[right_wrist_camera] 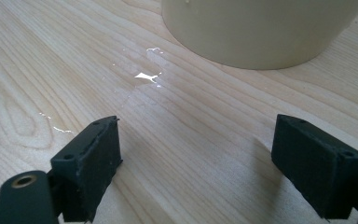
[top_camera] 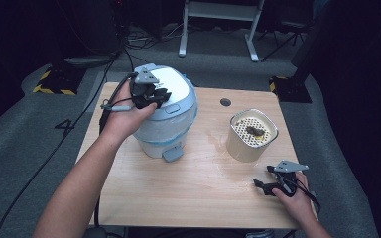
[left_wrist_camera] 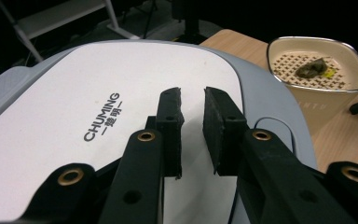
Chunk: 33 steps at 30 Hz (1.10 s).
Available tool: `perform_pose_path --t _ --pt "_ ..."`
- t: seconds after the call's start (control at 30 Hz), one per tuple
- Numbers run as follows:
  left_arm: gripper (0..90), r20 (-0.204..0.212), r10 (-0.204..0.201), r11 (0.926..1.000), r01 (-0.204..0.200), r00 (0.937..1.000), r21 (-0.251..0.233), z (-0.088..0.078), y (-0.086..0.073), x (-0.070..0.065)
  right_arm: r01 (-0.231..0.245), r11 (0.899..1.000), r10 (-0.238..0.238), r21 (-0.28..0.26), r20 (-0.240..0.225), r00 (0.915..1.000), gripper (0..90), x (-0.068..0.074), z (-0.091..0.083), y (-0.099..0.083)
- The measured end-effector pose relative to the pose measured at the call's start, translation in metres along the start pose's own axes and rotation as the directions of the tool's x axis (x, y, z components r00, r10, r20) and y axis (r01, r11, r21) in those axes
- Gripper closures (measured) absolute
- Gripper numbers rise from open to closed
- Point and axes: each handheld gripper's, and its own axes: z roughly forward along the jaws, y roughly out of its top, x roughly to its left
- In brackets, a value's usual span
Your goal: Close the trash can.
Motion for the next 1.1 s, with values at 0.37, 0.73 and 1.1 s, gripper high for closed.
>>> perform_pose_path --t 0.37,0.73,1.1 --pt "43.7 0.046 -0.067 0.9931 0.071 0.9967 -0.093 0.000 -0.003 0.009 0.000 1.000 0.000 0.000 0.000 1.0000 15.4 0.000 0.000 0.000" --pt "39.6 0.173 -0.009 0.9825 0.041 0.9849 -0.182 -0.024 -0.002 -0.009 0.000 1.000 0.000 0.001 -0.005 1.0000 15.3 -0.001 0.000 0.000" --pt "38.2 0.210 0.059 0.9864 -0.025 0.9760 -0.163 -0.042 -0.026 -0.032 0.010 1.000 -0.010 0.000 -0.020 0.9998 15.4 -0.004 0.004 0.004"
